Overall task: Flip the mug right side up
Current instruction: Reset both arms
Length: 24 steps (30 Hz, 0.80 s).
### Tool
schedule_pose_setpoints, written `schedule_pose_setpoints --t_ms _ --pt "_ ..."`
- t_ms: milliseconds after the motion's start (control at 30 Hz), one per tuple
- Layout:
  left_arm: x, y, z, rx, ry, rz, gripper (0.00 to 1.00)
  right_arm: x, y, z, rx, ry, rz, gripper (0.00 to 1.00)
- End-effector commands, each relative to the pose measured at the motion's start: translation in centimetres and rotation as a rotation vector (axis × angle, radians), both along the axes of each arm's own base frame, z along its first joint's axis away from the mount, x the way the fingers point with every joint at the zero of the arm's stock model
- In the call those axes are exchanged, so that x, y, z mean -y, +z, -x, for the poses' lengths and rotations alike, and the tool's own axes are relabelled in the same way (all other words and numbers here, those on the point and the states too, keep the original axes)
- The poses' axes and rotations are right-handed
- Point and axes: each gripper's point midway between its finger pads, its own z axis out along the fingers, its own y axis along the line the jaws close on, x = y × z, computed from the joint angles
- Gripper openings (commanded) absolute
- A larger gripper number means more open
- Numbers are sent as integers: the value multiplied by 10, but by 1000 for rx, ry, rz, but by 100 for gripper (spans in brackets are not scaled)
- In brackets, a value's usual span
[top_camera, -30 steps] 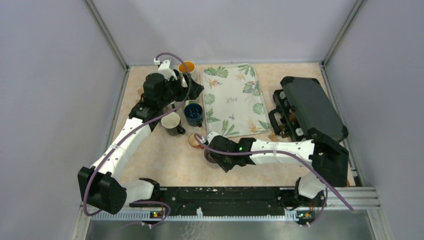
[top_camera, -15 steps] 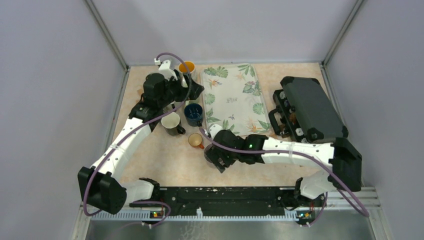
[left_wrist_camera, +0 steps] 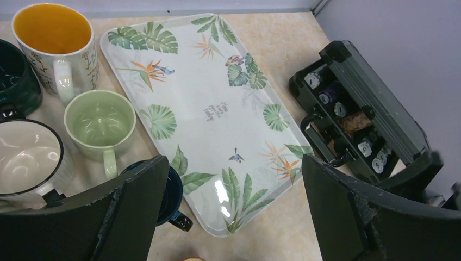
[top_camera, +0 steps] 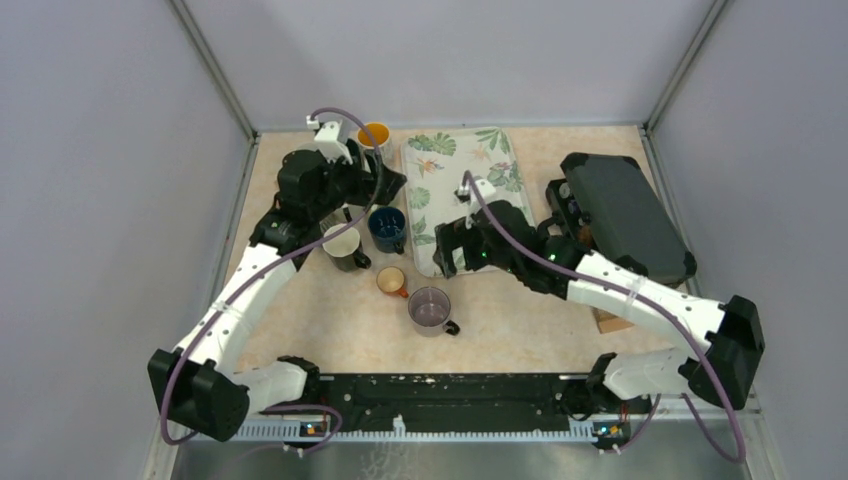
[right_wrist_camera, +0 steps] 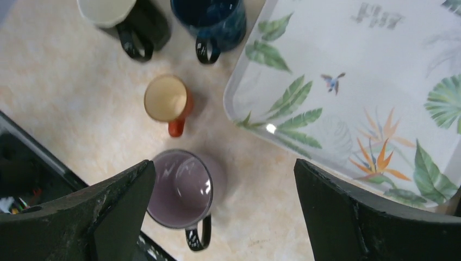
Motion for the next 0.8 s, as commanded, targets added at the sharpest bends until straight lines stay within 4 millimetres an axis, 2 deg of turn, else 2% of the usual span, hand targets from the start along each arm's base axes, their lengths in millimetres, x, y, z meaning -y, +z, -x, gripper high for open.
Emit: schedule_pose_setpoints --t_ms 0,133,300,500,767 --pt "0 1 6 46 -39 -30 99 -2 79 -37 124 -112 -294 99" --pt "-3 -9 5 33 -31 -65 99 12 105 -56 180 -195 -406 99" --pt "-6 -14 8 35 -29 -86 99 21 120 -66 237 -248 -450 99" --pt "-10 -11 11 56 -15 -88 99 18 122 -68 246 -248 -464 99" --pt "-6 -16 10 38 -31 -85 98 18 119 -67 233 -249 -467 99"
